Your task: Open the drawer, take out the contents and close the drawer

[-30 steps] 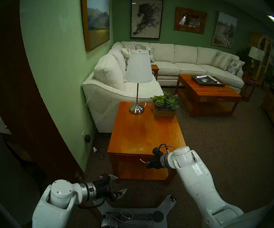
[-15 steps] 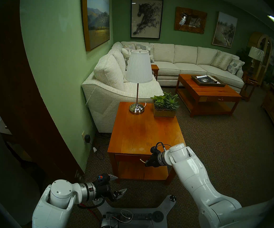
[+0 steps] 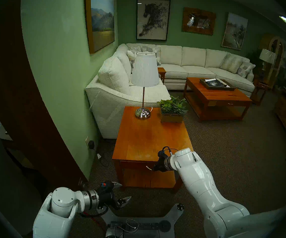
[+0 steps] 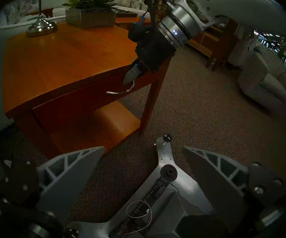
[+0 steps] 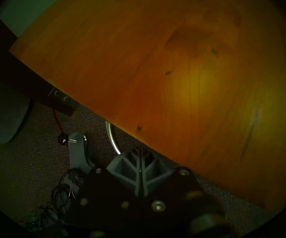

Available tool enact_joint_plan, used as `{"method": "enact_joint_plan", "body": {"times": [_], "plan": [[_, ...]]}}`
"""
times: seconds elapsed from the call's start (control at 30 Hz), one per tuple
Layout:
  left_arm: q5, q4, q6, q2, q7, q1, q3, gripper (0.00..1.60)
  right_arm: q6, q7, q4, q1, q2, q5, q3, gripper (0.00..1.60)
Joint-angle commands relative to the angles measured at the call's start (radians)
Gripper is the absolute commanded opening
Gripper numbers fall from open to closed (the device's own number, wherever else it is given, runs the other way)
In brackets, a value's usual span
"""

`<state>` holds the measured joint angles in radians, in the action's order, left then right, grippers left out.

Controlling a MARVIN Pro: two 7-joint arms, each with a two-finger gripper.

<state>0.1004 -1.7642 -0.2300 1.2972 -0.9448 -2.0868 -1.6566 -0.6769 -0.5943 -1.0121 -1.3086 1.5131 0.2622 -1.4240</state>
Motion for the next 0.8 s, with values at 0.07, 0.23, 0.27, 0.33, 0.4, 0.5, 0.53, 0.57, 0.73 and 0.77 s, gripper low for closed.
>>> {"method": "enact_joint_plan", "body": {"times": [0.07,0.23,0.27,0.33,0.4,0.5,0.53,0.57,0.73,0.77], "plan": [[-0.005,-0.016,0.000,-0.002,-0.009,0.017,0.002,1.60,-0.021,0.026,0.033,0.057,0.019,0.006,-0.010,0.00],[-0.004,-0.013,-0.003,0.000,-0.012,0.026,0.004,1.60,-0.047,0.034,0.056,0.070,0.024,0.015,-0.011,0.00],[-0.004,-0.012,-0.004,0.000,-0.013,0.028,0.005,1.60,-0.051,0.035,0.060,0.072,0.025,0.015,-0.012,0.00],[-0.004,-0.008,-0.007,0.001,-0.014,0.036,0.005,1.60,-0.061,0.035,0.071,0.080,0.028,0.017,-0.013,0.00],[-0.004,-0.007,-0.008,0.001,-0.015,0.038,0.006,1.60,-0.062,0.036,0.073,0.081,0.028,0.017,-0.013,0.00],[-0.003,-0.002,-0.010,0.001,-0.016,0.045,0.006,1.60,-0.060,0.039,0.079,0.083,0.030,0.017,-0.017,0.00],[-0.003,0.000,-0.010,0.001,-0.016,0.046,0.006,1.60,-0.060,0.040,0.080,0.084,0.031,0.017,-0.018,0.00],[-0.003,0.002,-0.011,0.001,-0.017,0.049,0.006,1.60,-0.059,0.040,0.078,0.083,0.030,0.017,-0.019,0.00],[-0.002,0.010,-0.014,0.001,-0.019,0.059,0.008,1.60,-0.070,0.022,0.030,0.058,0.022,0.015,-0.021,0.00],[-0.001,0.013,-0.015,0.001,-0.020,0.062,0.008,1.60,-0.078,0.017,0.012,0.049,0.020,0.015,-0.020,0.00]]}}
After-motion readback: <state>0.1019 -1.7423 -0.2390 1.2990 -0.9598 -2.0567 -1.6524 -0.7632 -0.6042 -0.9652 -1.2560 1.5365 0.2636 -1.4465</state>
